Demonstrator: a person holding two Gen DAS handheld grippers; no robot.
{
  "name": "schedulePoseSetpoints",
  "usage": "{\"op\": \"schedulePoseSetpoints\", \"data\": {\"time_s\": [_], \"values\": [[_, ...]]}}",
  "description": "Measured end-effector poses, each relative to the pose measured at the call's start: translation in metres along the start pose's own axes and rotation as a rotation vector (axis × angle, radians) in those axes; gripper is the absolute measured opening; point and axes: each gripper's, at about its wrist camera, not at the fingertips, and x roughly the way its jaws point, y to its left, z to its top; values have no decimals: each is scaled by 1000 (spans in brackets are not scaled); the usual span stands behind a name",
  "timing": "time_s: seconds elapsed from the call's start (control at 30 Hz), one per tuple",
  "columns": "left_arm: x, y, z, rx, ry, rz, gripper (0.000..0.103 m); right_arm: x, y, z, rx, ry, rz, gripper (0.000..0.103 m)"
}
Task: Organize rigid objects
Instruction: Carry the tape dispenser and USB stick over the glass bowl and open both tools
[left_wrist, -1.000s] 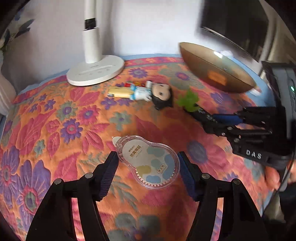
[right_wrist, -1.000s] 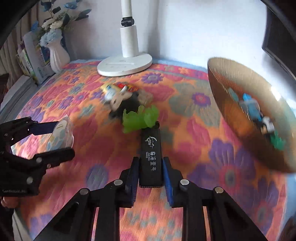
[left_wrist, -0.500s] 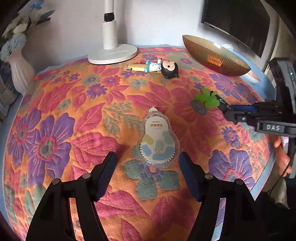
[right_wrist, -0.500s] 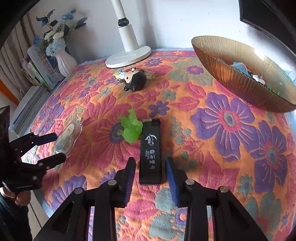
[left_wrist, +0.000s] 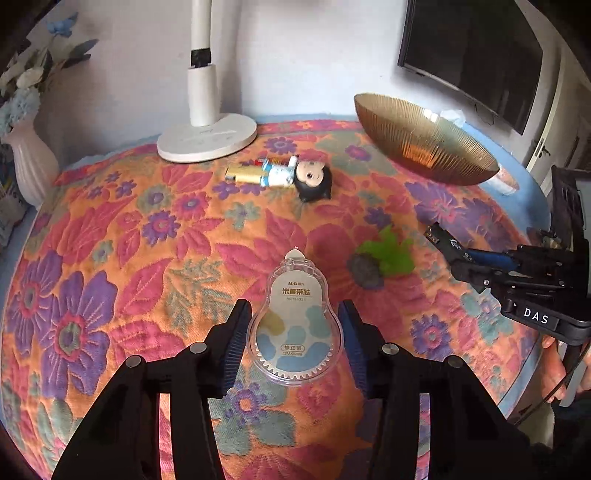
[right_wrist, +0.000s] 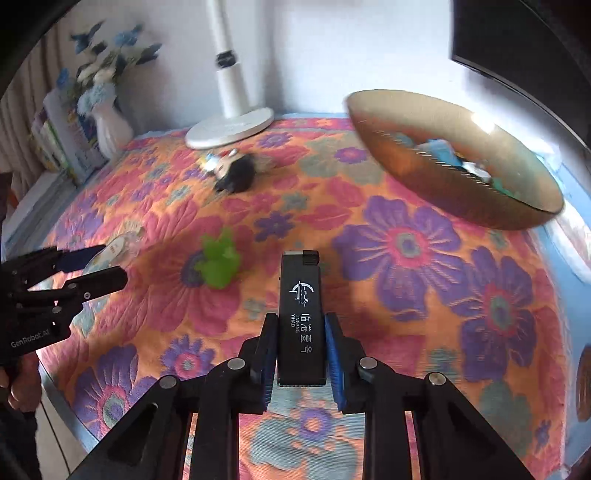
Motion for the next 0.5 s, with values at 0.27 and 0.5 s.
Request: {"op": "schedulePoseSetpoints", "data": {"time_s": [0.27, 0.5], "values": [[-30, -57, 80, 62, -198, -79, 46, -75, -44, 30, 52, -183, -27, 24], [-4, -121, 168, 168, -267, -117, 46, -92, -119, 91, 148, -274, -259, 24]]}}
